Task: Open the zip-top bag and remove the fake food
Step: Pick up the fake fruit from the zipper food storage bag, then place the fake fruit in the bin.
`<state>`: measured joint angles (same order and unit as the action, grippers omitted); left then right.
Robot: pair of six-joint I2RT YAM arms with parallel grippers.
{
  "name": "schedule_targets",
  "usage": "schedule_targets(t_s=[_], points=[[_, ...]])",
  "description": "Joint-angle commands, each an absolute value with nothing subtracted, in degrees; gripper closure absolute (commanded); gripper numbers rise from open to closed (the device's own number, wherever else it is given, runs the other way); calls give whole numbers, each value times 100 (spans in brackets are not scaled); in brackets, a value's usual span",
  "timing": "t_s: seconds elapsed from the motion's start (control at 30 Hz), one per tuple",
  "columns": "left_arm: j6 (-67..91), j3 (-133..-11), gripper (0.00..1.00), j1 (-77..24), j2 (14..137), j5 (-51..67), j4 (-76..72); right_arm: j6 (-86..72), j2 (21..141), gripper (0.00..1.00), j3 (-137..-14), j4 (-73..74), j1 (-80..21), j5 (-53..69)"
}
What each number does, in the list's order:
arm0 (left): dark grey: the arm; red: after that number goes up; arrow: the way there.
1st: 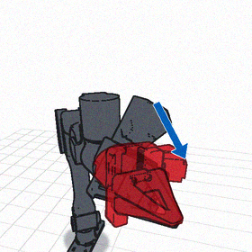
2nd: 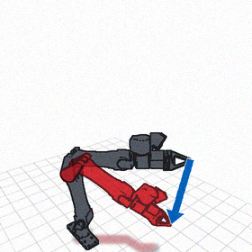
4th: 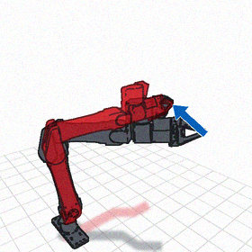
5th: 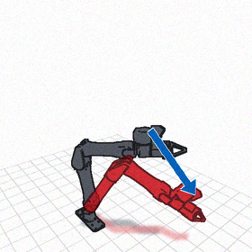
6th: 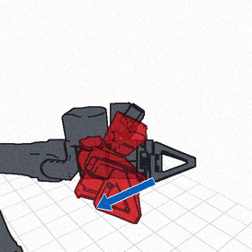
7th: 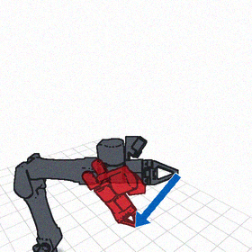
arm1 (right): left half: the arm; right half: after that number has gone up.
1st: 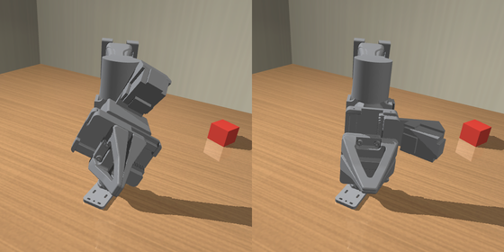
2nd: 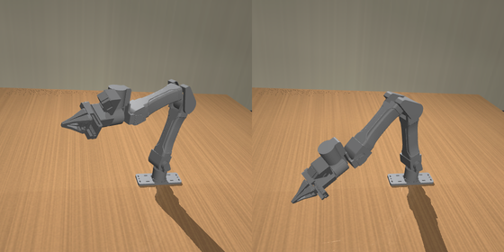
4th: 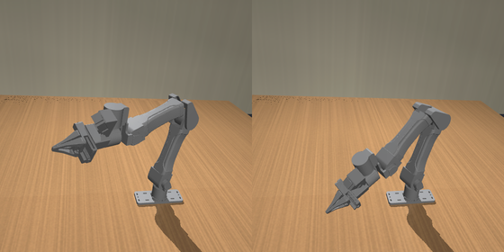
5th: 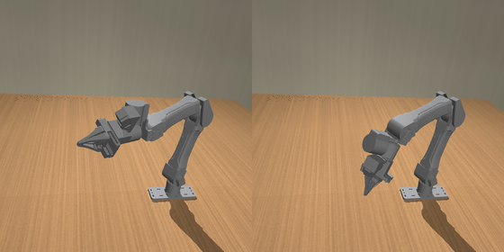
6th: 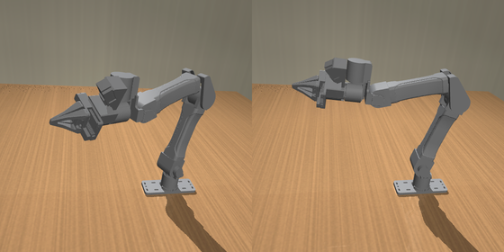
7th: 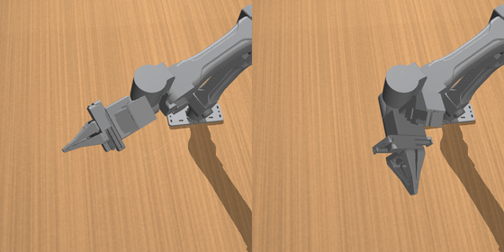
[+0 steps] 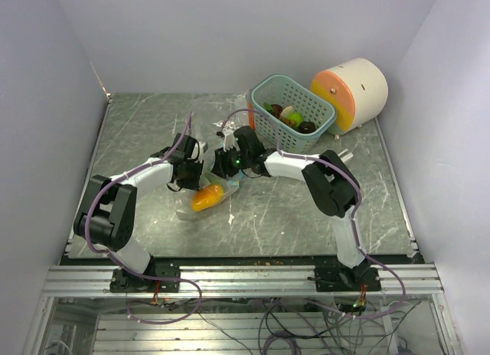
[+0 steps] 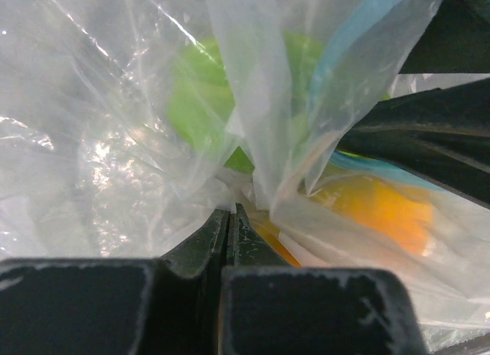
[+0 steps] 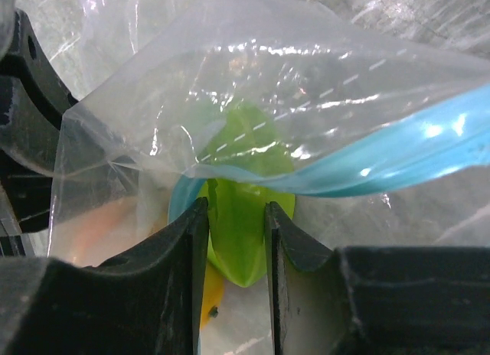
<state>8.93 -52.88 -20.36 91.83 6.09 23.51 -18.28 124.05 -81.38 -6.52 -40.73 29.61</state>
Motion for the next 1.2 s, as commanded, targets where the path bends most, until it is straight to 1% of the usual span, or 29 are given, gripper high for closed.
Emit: schedule_targets(t_s=[0.0, 0.3, 0.53, 0.83, 1.17], points=[[809, -5298, 93, -2039, 9088, 633, 2204, -1660, 12091, 100, -8013, -285, -4085, 2787], [848, -5245, 93, -2039, 8968, 587, 2238, -1670, 11609, 100, -7936, -173, -3797, 2548], [905, -5219, 93, -2039, 8911, 562, 2218, -1543, 10872, 100, -7788, 50, -3349, 2432], [923, -5211, 93, -2039, 8969, 681, 2183, -1278, 10181, 100, -7976, 493, -2853, 2138], [916, -5172, 93, -2039, 8946, 740, 2155, -1055, 9705, 100, -8569, 1147, -1755, 1344]])
